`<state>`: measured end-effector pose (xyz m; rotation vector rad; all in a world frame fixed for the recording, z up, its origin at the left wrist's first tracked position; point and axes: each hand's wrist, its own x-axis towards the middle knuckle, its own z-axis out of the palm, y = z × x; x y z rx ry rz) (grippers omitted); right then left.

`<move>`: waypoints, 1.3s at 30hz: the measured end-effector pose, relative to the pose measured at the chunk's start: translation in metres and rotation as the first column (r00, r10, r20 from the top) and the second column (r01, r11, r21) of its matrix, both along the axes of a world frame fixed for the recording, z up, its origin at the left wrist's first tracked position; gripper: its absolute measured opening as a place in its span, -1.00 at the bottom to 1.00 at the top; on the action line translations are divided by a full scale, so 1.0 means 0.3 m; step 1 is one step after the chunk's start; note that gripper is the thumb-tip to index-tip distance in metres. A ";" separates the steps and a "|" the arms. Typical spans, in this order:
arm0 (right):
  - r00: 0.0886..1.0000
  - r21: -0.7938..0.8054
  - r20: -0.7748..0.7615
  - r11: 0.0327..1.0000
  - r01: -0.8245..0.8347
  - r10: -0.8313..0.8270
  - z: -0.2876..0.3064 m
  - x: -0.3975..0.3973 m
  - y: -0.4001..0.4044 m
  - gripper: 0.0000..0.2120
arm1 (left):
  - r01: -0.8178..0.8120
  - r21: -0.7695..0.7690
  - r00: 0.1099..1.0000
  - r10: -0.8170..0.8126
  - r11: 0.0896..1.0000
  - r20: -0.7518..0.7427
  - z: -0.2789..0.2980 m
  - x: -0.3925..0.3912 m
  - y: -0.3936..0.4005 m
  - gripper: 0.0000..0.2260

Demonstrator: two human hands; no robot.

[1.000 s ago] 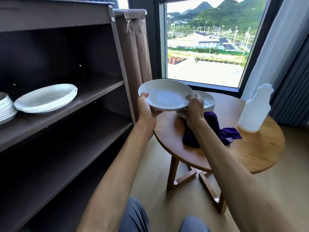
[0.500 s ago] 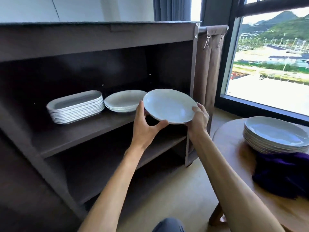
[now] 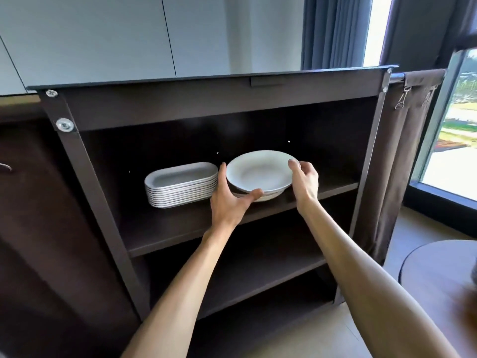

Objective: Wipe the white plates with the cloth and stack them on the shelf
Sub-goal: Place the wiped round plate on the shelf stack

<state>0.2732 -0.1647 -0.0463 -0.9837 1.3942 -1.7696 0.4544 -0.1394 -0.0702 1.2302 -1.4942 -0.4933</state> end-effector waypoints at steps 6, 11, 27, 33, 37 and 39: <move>0.999 0.057 0.027 0.997 -0.045 0.043 -0.020 0.003 -0.050 -0.58 | -0.081 -0.008 0.993 0.081 0.997 0.085 -0.010 -0.012 -0.028 -0.12; 0.988 0.079 0.153 0.997 -0.017 0.005 -0.018 0.024 -0.092 -0.71 | -0.118 -0.032 0.978 0.122 0.993 0.169 -0.033 -0.019 -0.041 -0.12; 0.998 0.162 0.062 0.987 0.018 -0.029 -0.018 0.026 -0.125 -0.66 | -0.119 0.007 0.984 0.117 0.993 0.132 -0.046 -0.022 -0.068 -0.42; 0.996 0.156 0.080 0.987 0.030 -0.043 -0.016 0.046 -0.133 -0.67 | -0.147 -0.008 0.982 0.146 0.989 0.118 -0.043 -0.021 -0.072 -0.46; 0.998 0.141 -0.023 0.988 0.058 -0.055 -0.036 0.061 -0.139 -0.69 | -0.165 -0.009 0.978 0.165 0.986 0.129 -0.043 -0.023 -0.070 -0.50; 0.998 0.116 -0.036 0.991 0.062 -0.058 -0.047 0.060 -0.137 -0.66 | -0.169 0.001 0.976 0.167 0.986 0.136 -0.046 -0.023 -0.069 -0.51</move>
